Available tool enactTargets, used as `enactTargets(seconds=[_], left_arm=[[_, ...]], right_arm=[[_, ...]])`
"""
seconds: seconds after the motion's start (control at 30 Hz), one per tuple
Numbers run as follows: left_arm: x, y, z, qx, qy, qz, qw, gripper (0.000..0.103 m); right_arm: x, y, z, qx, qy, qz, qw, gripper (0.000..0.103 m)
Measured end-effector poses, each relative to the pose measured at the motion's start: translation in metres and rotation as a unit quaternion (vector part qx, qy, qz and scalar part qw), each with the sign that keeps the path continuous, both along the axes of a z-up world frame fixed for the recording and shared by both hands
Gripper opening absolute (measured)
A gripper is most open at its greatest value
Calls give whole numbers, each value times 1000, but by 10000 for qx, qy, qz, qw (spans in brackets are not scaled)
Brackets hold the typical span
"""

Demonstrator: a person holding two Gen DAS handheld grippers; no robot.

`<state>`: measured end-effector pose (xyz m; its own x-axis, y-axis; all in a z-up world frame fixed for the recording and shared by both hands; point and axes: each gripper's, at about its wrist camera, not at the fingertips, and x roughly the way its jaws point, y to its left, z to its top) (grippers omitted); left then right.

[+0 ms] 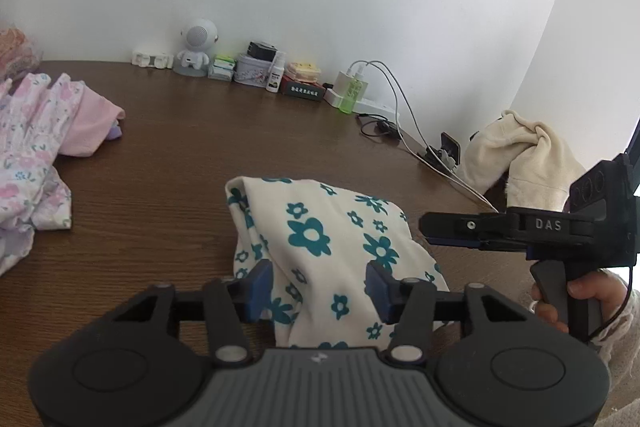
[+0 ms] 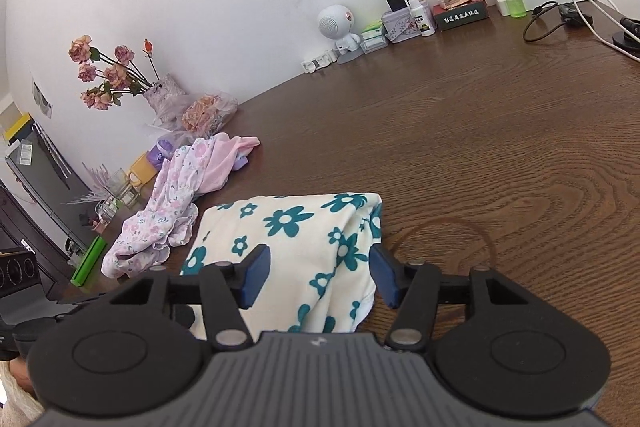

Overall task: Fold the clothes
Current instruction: 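Open the right gripper and move it back from the folded bundle, then grasp the folded cream flower bundle with the right gripper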

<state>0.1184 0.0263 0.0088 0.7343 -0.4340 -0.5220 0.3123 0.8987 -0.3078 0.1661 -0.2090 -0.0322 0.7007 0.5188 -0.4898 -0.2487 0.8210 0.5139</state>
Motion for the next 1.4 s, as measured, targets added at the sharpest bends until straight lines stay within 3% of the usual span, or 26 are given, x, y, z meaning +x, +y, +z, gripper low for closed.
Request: enactTargets(seconds=[0.07,0.17,0.3,0.47,0.63,0.77,1.0,1.2,1.4], left_arm=[[-9,6,1,-21,-237,389,9990,88],[-19,7,-2,-49,-320,677,9972,90],[-33,2,0,-113,-374,855,9956,102],[-43,-10,6,-13,-428,765,9961,102],[-43,-13,11,107,-405,770,9962,102],[-22,-3,8,-37,-71,726,9973,102],[35,14,-12,-712,781,759,9915,100],[63,16,-20,-905,1034,622,9886,98],[83,14,-32,-1078,1330,436,9843,90]], right_arm=[[-13,2,4,-29,-119,-79,9999,87],[-34,4,6,-37,-271,-194,9994,103],[-53,14,5,-314,-324,-329,9984,103],[-65,27,5,-680,-345,-210,9969,103],[-66,25,5,-524,-349,-226,9978,103],[-58,16,3,-353,-266,-331,9985,103],[-14,1,-15,138,212,-187,9995,102],[7,1,-28,484,468,-56,9977,97],[15,1,-32,659,466,-94,9967,89]])
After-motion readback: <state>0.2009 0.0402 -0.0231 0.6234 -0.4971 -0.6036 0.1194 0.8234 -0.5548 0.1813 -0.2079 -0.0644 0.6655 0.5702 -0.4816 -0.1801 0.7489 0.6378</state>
